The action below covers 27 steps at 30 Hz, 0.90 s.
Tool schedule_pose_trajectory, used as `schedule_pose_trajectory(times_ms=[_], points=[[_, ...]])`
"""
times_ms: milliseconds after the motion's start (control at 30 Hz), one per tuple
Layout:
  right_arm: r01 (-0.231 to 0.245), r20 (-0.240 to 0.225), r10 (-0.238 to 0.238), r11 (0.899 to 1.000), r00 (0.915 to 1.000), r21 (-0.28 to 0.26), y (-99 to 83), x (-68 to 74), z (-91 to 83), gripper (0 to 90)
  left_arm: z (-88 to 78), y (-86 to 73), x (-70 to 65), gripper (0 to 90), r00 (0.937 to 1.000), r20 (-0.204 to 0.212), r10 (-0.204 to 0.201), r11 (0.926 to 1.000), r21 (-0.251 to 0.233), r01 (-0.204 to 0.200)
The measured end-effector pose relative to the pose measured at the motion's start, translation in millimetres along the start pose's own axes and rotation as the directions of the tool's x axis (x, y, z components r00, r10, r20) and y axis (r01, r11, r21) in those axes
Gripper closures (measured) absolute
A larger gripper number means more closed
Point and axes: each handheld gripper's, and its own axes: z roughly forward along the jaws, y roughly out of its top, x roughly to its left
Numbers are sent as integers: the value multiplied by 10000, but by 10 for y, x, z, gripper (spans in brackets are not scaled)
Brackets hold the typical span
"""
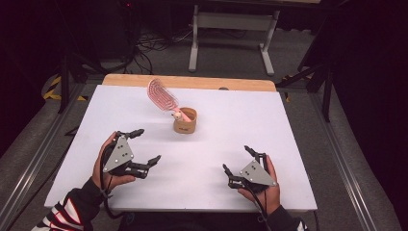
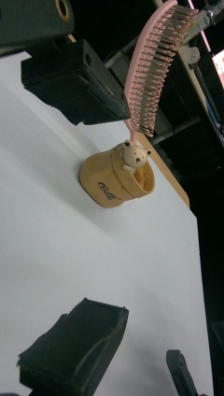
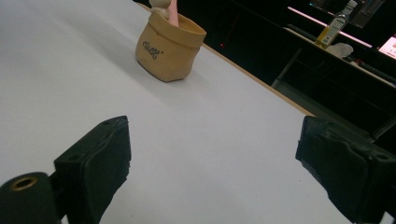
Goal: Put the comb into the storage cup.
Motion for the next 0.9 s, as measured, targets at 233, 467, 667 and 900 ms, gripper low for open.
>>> schedule_pose_trajectory(times_ms=[233,467,667,900], points=[[16,11,-16,10000,10000,-40,6,1,-8,104,-21,-32,-35,77,10000,-14,96,9999,44,-96],[7,-13,-8,10000,10000,-66,13,3,-11,104,-34,-84,-64,77,9995,-31,303,9992,271,-302],[8,-41,-8,10000,10000,-47,12,7,-7,103,-42,-167,-68,77,9992,-24,407,9977,537,-405],[-14,-34,14,10000,10000,-32,8,6,-5,103,-90,-321,-30,77,9998,-129,180,9969,763,-169]])
